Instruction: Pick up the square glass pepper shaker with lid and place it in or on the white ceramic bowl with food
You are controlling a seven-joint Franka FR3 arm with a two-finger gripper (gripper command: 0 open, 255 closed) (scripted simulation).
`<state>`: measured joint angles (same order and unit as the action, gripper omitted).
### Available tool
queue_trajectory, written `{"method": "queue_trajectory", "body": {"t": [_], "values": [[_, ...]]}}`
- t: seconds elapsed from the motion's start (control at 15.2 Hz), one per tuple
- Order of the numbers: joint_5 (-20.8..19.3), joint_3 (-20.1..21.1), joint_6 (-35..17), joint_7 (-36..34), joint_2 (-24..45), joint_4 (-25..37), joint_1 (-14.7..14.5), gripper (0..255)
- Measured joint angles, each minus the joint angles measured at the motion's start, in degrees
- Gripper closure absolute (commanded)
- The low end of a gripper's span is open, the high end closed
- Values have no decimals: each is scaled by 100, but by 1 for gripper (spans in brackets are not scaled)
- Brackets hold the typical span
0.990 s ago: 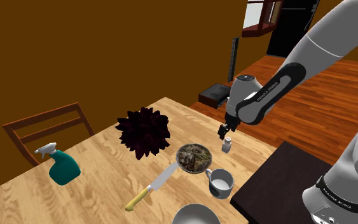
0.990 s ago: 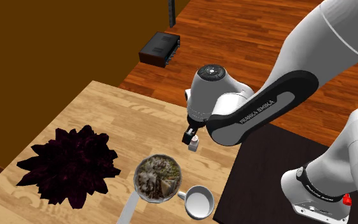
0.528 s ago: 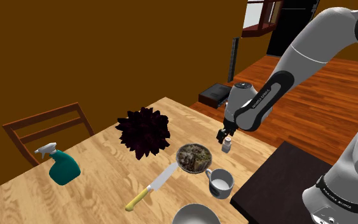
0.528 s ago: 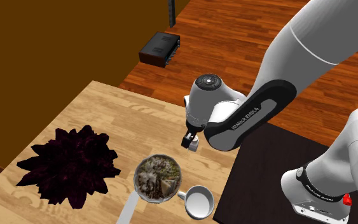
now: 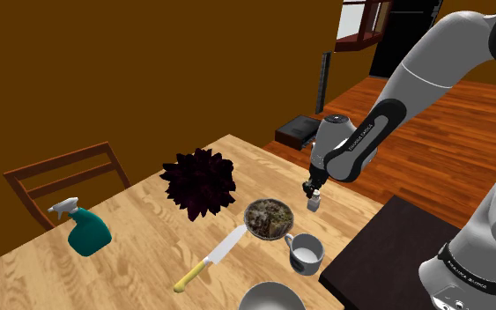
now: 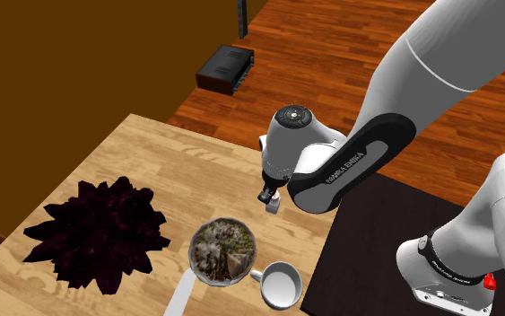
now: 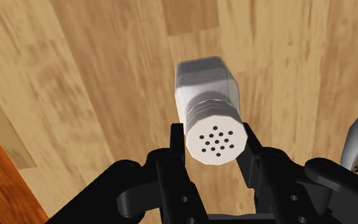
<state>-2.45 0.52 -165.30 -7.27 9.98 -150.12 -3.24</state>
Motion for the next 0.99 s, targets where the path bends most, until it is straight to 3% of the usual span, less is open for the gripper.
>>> {"method": "queue_trajectory", "body": {"t": [0.53,0.99], "values": [[0,2,-1,-1,0,2,-2,255],[63,31,514,44,-547,-31,10,255]]}}
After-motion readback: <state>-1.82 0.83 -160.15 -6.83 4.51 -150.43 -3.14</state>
